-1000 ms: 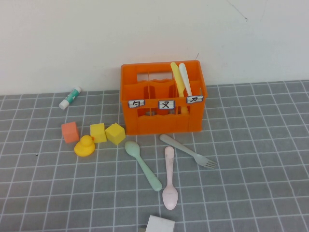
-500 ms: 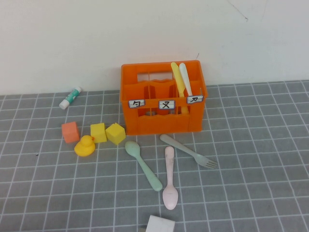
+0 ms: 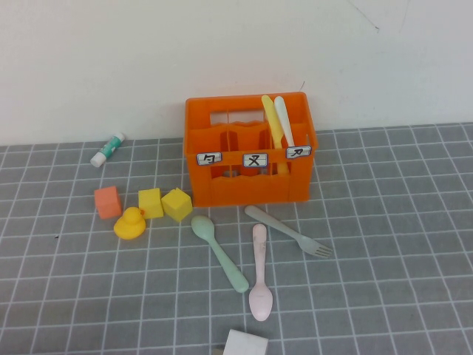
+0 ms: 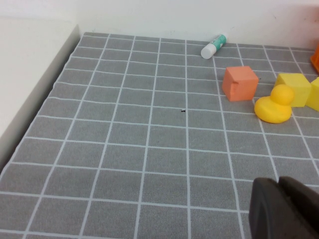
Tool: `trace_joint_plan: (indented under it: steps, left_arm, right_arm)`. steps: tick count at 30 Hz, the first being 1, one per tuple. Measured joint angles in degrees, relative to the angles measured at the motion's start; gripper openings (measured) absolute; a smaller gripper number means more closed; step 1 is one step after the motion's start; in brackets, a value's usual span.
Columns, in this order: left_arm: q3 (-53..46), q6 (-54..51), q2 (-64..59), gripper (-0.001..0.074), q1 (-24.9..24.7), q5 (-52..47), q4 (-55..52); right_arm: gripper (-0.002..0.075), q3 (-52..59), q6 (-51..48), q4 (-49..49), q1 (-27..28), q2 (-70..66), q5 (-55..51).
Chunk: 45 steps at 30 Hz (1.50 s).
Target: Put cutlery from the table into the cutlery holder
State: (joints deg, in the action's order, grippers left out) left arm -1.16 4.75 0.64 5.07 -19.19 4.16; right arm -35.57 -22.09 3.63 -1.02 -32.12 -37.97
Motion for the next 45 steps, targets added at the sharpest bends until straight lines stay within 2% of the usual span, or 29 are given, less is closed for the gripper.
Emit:
trace_joint_plan:
  steps: [5,9,23,31,38,41,44,45]
  left_arm:
    - [0.00,0.00,0.00,0.0000,0.00,0.00,0.00]
    - [0.00,0.00,0.00,0.0000,0.00,0.00,0.00]
    - [0.00,0.00,0.00,0.0000,0.00,0.00,0.00]
    - [0.00,0.12,0.00,-0.0001,0.00,0.00,0.00]
    - [0.00,0.12,0.00,0.0000,0.00,0.00,0.00]
    - [0.00,0.12,0.00,0.0000,0.00,0.00,0.00]
    - [0.00,0.12,0.00,0.0000,0.00,0.00,0.00]
    - [0.00,0.12,0.00,0.0000,0.00,0.00,0.00]
  right_arm:
    - [-0.0003,-6.70,-4.85,4.37,0.00,-9.88,-6.62]
    - [-0.0003,-12.25,-9.22,9.39,-2.82,-18.65,-13.26]
    - [-0.0003,-34.72,-6.74,6.29,-26.95,-54.88,-22.37]
    - [-0.0003,-46.39,-7.34,5.26,-34.61,-69.98,-21.84]
    - [0.0000,-55.18,-1.96,5.26,-38.33,-78.53,-23.21]
    - [0.0043,-59.18,0.79,5.26,-39.03,-82.54,-25.30]
    - [0.0160,-63.86,3.29,5.26,-39.70,-87.13,-27.30]
    - [0.0225,-65.90,4.02,5.26,-39.92,-89.15,-27.88]
